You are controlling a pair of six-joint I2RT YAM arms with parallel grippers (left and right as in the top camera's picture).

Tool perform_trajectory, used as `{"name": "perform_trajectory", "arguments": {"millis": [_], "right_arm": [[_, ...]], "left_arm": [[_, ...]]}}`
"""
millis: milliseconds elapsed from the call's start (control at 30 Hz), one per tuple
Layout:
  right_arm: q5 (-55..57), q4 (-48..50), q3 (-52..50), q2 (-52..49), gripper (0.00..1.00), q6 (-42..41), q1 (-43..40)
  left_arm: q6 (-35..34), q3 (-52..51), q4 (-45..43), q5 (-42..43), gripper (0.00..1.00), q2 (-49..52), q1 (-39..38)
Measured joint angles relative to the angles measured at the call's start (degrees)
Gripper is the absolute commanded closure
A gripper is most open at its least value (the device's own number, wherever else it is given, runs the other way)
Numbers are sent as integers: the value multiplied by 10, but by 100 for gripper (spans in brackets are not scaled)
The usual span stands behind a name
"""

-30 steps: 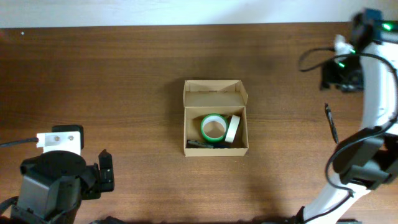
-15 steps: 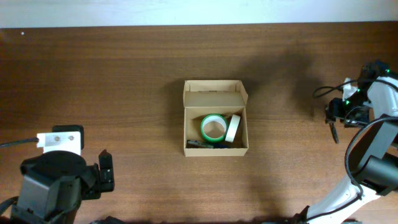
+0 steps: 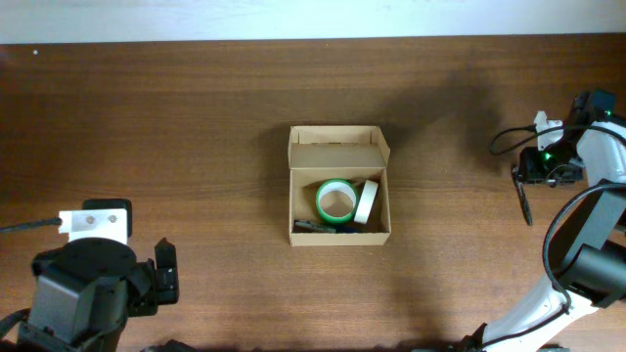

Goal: Pack container
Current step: 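Lower the right gripper and grasp the clear black pen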

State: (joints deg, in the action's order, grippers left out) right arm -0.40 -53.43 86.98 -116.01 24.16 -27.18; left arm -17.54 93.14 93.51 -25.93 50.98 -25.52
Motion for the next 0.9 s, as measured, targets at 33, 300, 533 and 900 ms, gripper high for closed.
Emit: {"name": "perform_trajectory", "arguments": {"millis": [33, 300, 533, 900], "right_arm": [[2, 3, 0, 0, 51, 1, 0], [4, 56, -62, 0, 51, 4, 0], [6, 70, -81, 0, 54, 5, 0], [6, 73, -81, 0, 59, 5, 0]], "left_arm": [[0, 0, 0, 0, 0, 0, 0], [0, 0, 1, 0, 0, 0, 0], [0, 0, 1, 0, 0, 0, 0], [0, 0, 1, 0, 1, 0, 0]]}}
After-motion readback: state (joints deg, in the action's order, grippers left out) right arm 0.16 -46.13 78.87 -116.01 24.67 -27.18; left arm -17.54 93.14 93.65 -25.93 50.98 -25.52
